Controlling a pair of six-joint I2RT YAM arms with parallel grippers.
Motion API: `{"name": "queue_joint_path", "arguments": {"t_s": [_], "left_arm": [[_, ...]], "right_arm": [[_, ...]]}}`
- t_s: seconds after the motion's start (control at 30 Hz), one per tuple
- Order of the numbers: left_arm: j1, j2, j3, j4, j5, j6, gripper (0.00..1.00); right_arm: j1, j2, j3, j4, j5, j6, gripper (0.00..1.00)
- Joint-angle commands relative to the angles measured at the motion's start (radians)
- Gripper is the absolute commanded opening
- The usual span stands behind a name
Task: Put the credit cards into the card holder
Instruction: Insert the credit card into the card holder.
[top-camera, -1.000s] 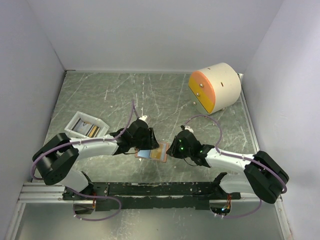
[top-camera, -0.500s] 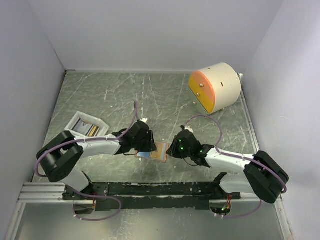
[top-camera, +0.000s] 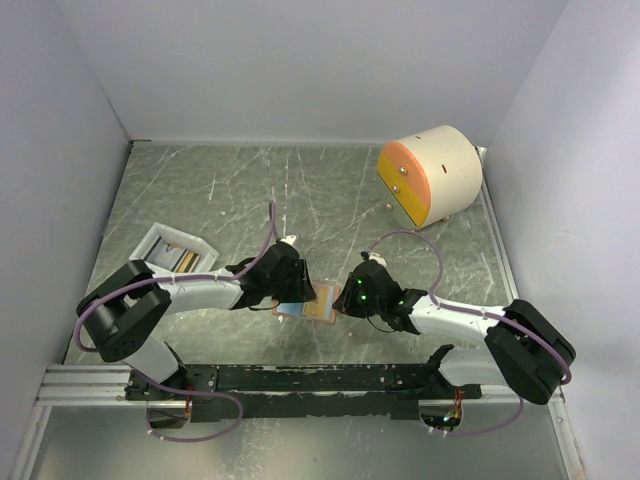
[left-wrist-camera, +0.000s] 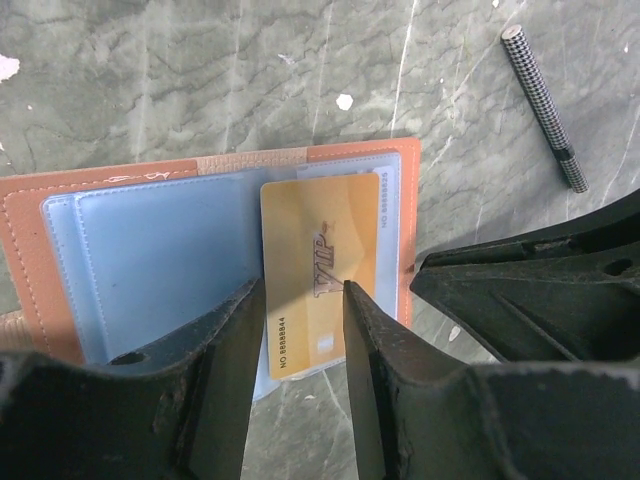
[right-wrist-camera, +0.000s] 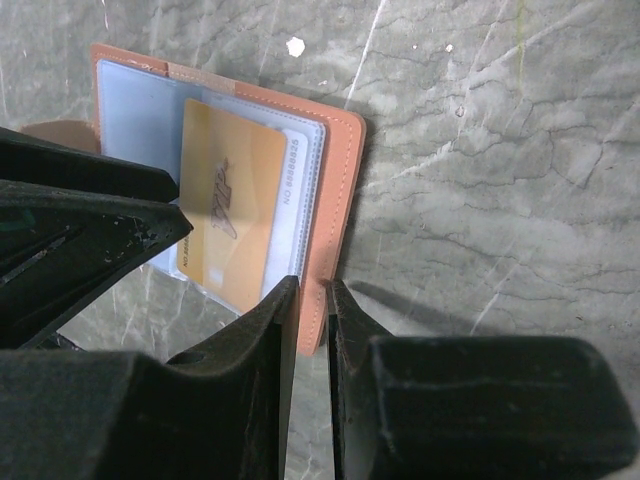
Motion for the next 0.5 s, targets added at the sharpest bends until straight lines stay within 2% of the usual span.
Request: {"name": "queue_joint_path", "arguments": {"t_s": [0.0,0.47], "left_arm": [[-0.004,0.016,-0.009,0.059,0.030,-0.021,0.47],[-0.004,0.049,-0.045,0.189,0.109,-0.092,0.45]], "right_arm": [[-0.003,0.006,-0.014,0.020,0.010,0.000,0.18],[-0.001,0.016,-0.007,0.025,0.016,-0.007,0.17]]}}
